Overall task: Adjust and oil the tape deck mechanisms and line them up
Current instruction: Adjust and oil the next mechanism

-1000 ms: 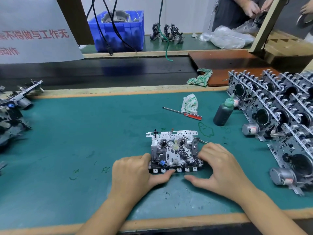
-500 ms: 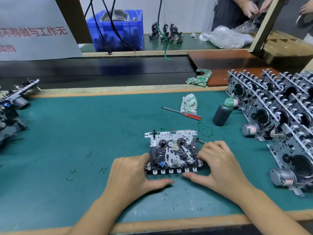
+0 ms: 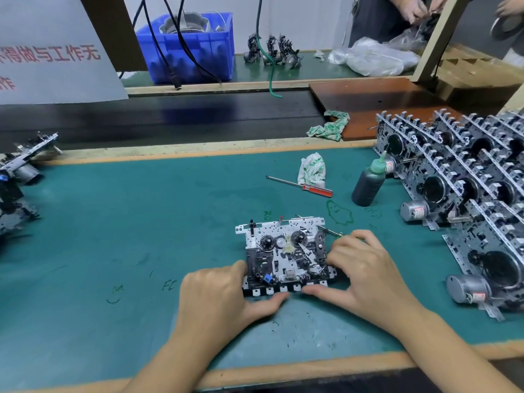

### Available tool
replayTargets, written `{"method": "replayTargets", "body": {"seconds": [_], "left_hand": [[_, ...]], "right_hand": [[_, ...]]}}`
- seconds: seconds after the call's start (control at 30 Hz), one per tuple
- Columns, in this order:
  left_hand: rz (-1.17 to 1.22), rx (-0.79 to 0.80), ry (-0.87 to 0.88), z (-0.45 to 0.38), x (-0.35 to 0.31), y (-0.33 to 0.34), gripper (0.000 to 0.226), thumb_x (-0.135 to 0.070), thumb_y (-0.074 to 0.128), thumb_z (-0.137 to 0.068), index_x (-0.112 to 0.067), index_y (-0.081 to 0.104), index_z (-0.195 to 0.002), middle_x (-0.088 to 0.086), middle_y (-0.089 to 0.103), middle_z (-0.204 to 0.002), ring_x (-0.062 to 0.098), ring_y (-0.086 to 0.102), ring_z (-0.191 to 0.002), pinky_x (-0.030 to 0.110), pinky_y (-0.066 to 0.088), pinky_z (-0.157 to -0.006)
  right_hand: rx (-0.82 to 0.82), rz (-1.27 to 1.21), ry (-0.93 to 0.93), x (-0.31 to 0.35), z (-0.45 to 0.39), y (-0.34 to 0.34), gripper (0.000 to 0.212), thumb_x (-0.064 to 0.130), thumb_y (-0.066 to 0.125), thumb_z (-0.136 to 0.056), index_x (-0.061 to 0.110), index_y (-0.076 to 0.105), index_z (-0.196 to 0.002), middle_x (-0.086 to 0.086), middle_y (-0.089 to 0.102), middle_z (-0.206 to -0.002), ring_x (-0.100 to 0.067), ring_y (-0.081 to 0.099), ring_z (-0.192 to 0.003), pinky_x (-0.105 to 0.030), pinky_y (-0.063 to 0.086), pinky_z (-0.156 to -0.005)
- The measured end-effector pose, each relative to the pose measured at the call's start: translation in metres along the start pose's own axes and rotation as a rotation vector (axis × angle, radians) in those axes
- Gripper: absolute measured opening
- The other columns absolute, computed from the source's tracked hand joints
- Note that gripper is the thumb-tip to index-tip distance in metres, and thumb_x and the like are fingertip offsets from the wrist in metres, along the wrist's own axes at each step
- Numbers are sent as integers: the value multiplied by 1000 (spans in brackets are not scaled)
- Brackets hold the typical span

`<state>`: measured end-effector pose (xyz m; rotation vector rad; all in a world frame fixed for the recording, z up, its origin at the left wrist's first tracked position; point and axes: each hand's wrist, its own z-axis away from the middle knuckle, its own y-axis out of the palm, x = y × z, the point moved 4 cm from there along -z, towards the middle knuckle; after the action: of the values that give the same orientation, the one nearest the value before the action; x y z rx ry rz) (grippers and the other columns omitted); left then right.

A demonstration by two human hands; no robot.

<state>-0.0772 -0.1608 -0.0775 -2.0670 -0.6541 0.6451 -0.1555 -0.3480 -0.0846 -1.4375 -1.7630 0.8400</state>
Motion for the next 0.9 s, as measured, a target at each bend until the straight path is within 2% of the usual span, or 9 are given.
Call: {"method": "replayTargets", "body": {"seconds": [0.17, 0.3, 0.37, 0.53, 0.73, 0.83, 0.9], "left_hand": [[10, -6, -34, -2, 2, 1, 61, -73, 48, -61, -16, 39, -41, 1, 35, -29, 20, 39, -25, 18, 25, -35], [100, 90, 85, -3, 12, 0, 59, -76, 49, -60, -20, 36, -50, -3, 41, -34, 20, 44, -31, 20, 32, -34], [123, 125, 150, -1, 14, 0, 54, -71, 52, -63, -21, 34, -55, -7, 42, -37, 17, 42, -32, 20, 35, -33], [114, 97, 196, -1, 14, 1, 51, -56, 53, -74, -11, 42, -51, -3, 40, -37, 21, 39, -31, 21, 34, -31], [117, 74, 164, 2, 13, 1, 53, -53, 52, -76, -8, 42, -50, 1, 37, -37, 22, 35, -31, 21, 30, -30], [134, 93, 148, 1, 11, 1, 51, -54, 52, -75, -10, 42, -52, -2, 39, -37, 20, 37, -32, 23, 31, -31], [160, 121, 137, 1, 10, 0, 53, -62, 52, -71, -13, 41, -54, -4, 40, -39, 18, 39, -34, 25, 33, -34]], "right_hand": [[70, -92, -14, -1, 1, -1, 59, 66, 62, -70, 8, 55, -59, 3, 52, -59, -20, 53, -65, -28, 37, -79], [49, -69, 3, 2, 2, 1, 49, 57, 60, -74, 10, 55, -57, 4, 54, -59, -19, 54, -65, -28, 40, -77], [37, -44, 22, 1, 3, 0, 48, 57, 57, -74, 11, 58, -59, 4, 57, -61, -18, 56, -66, -25, 38, -77], [26, -47, 47, 1, 3, 0, 48, 55, 58, -73, 9, 59, -59, 3, 57, -62, -19, 56, -66, -25, 37, -77], [76, -136, -10, -1, 3, -1, 52, 61, 66, -66, 11, 53, -60, 4, 51, -63, -17, 49, -67, -28, 38, -80], [65, -141, -14, -1, 2, -1, 51, 59, 64, -70, 10, 53, -59, 3, 52, -61, -18, 51, -66, -28, 39, -78], [47, -112, -4, -1, 2, 0, 52, 56, 60, -75, 8, 54, -57, 1, 54, -60, -20, 54, -65, -28, 39, -75]]}}
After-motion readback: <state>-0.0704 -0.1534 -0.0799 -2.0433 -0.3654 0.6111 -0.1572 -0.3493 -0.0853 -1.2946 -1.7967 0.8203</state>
